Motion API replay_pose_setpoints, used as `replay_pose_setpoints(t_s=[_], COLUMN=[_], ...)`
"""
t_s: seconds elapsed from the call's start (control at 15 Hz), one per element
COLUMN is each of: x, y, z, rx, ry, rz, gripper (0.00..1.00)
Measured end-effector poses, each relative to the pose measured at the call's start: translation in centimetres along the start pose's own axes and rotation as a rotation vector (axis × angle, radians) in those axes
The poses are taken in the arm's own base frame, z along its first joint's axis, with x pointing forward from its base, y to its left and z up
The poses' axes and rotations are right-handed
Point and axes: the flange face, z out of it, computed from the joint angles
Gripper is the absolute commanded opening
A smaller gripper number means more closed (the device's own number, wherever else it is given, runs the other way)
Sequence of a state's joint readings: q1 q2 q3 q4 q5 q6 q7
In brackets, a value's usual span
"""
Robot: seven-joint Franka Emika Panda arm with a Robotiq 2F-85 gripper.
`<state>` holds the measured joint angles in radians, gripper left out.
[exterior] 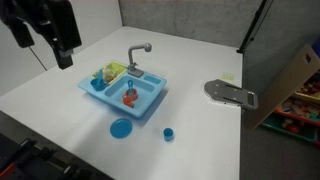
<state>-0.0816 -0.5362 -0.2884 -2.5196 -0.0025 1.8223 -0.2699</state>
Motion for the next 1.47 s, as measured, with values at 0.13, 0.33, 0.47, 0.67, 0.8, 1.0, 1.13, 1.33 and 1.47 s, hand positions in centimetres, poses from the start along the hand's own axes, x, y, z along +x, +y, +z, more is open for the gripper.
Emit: replay_pose_setpoints(t_s=[0.13,0.33,0.47,0.67,0.8,1.0,1.13,1.33,1.47], x=[0.0,0.0,0.1,0.7,1.5,3.2,4.6,6.7,8.1], y=[0.0,0.0,-0.1,-0.6,-1.3,-2.4,-3.4,-4.9,-5.9], z=[0.0,0.0,0.1,0.6,1.0,1.6,1.9,2.3,2.6], rx=[0.0,0.0,-0.002,-0.015,-0.024,-0.044,-0.063,-0.084,-0.097], ry=[0.0,0.0,-0.003,-0.015,-0.021,-0.034,-0.043,-0.05,-0.048], rz=[0.0,0.0,-0.001,-0.011,-0.016,-0.03,-0.035,-0.042,-0.042], gripper=[1.0,1.0,1.0,1.0,1.0,1.0,1.0,1.0,1.0])
